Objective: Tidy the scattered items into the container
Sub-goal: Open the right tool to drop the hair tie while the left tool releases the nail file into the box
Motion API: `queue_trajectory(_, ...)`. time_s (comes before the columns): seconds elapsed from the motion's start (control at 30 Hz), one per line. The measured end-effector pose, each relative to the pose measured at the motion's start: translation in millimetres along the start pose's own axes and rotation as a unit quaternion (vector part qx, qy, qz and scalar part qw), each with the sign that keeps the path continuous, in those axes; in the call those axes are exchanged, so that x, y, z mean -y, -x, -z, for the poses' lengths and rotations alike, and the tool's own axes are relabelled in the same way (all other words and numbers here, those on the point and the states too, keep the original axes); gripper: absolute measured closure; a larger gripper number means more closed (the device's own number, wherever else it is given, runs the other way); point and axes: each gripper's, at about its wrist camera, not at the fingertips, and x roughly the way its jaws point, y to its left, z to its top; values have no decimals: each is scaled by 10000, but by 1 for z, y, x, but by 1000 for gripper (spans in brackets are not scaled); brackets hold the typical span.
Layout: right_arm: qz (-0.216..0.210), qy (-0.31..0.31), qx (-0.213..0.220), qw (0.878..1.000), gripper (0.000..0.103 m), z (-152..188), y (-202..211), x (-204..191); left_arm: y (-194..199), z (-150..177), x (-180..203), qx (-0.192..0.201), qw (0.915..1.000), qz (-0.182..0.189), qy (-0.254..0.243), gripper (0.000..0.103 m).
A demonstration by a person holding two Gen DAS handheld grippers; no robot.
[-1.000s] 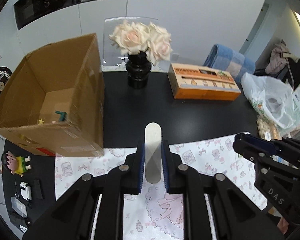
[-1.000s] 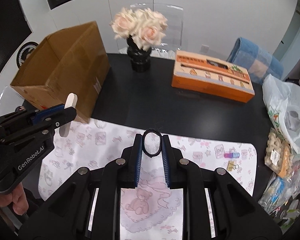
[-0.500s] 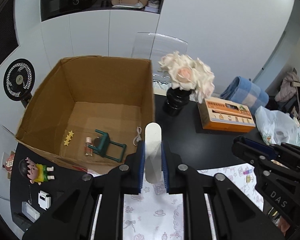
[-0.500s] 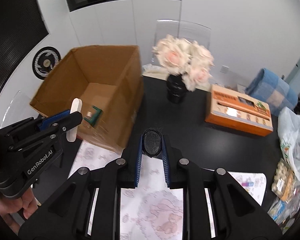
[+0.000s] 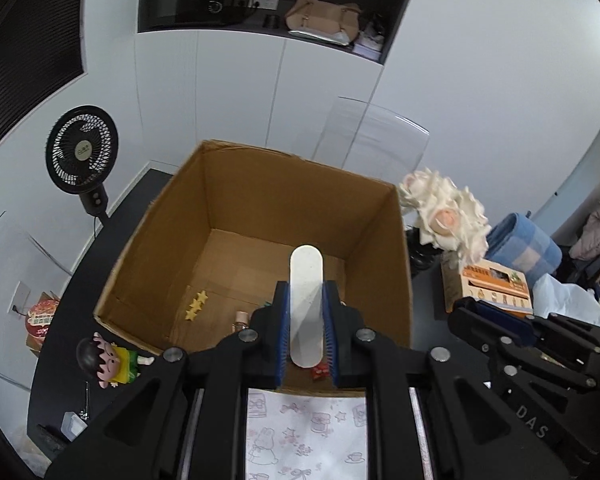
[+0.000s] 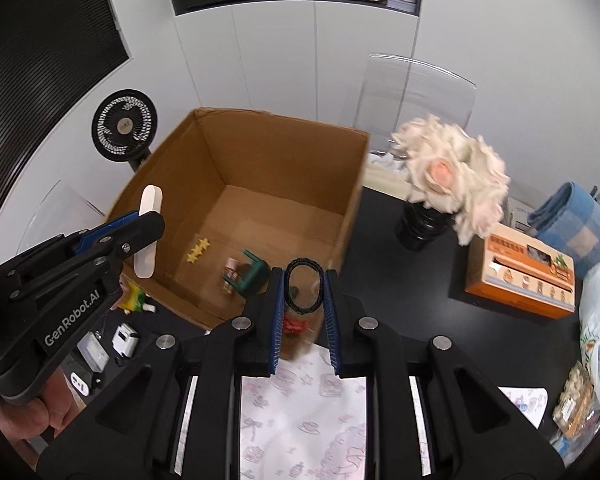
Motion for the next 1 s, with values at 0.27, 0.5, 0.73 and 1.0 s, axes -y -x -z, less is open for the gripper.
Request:
queue_trajectory(0.27,-97,53,-46,9999,83,-17,-16,-22,-9,-4,-20,-83,9999,-18,109,87)
queue_trajectory(0.5,-152,-24,-123,9998,84,-25,-30,-26,-14,-9,-34,-38,9998,-52,174,87)
queue_trajectory(0.73,-175,13,-195,9997,84,-29,-43,-33,-20,-12,-47,-83,9997,-33,239,87)
queue_trajectory(1.0,-182,30,-260,9995,84,-31,-53,-37,-23,-14,-51,-113,9995,-8,288,87)
